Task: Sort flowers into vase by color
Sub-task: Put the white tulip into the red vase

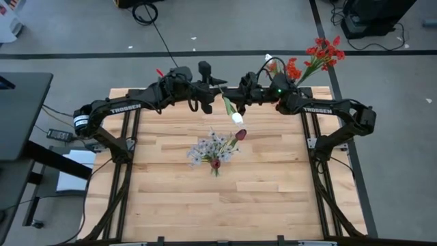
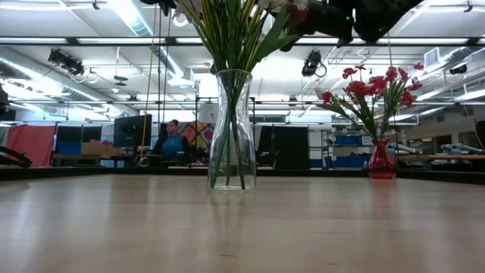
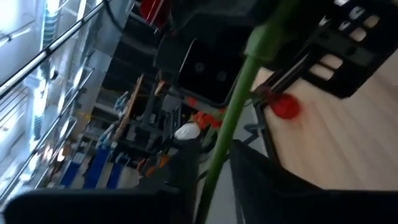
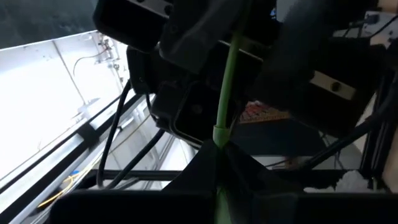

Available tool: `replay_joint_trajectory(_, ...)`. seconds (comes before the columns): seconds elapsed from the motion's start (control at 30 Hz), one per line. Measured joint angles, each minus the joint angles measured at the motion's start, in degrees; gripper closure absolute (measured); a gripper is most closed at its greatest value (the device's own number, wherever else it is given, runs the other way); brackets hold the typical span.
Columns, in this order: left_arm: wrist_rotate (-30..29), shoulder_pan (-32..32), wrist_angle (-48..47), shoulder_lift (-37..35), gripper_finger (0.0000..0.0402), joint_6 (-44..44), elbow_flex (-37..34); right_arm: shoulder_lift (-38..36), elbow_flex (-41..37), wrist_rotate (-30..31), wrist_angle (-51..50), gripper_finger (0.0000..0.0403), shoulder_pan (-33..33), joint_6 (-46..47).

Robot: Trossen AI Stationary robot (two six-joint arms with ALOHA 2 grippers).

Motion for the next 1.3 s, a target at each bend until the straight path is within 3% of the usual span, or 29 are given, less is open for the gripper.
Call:
replay_joint_trajectory(0.2, -3.0, 0.0, -0.3, 0.0, 0.0389, 1.3, 0.0, -0.6, -0.1, 0.9, -4.1, 0.0350, -1.8, -6.9)
replay_joint_trajectory(0.47, -4.5, 1.9, -1.1, -0.6, 0.0399, -1.1, 0.0, -2.7, -0.2, 3.9, -6.6, 0.0266, -4.9, -18.4)
replay_joint_trajectory(0.57, -4.2, 3.9, -1.5, -1.8, 0.0399, -9.1, 0.0, -5.5, -0.2, 6.7, -5.4, 0.0234, -7.4, -26.8)
replay_joint_trajectory(0.67, -0.9, 7.0, -2.2, -2.7, 0.0400, -23.0, 0.0, -8.6, -0.2, 10.3, -5.9, 0.0215, -9.3, -41.0)
replay_joint_trajectory(0.8, 10.5, 12.0, -2.2, -3.3, 0.0400, -46.9, 0.0, -11.5, -0.2, 14.5, -6.0, 0.0210, -9.6, -67.7)
replay_joint_trajectory(0.87, 15.1, 13.2, -1.1, -3.4, 0.0400, -54.7, 0.0, -11.8, -0.2, 15.3, -7.2, 0.0212, -9.1, -74.7)
replay_joint_trajectory(1.03, 20.1, 13.3, 0.8, -3.2, 0.0401, -64.5, 0.0, -9.3, -0.2, 15.0, -11.9, 0.0217, -8.9, -76.4)
replay_joint_trajectory(1.3, 20.6, 10.7, 2.2, -1.6, 0.0401, -68.3, 0.0, -3.0, 5.5, 13.5, -12.2, 0.0217, -6.4, -83.5)
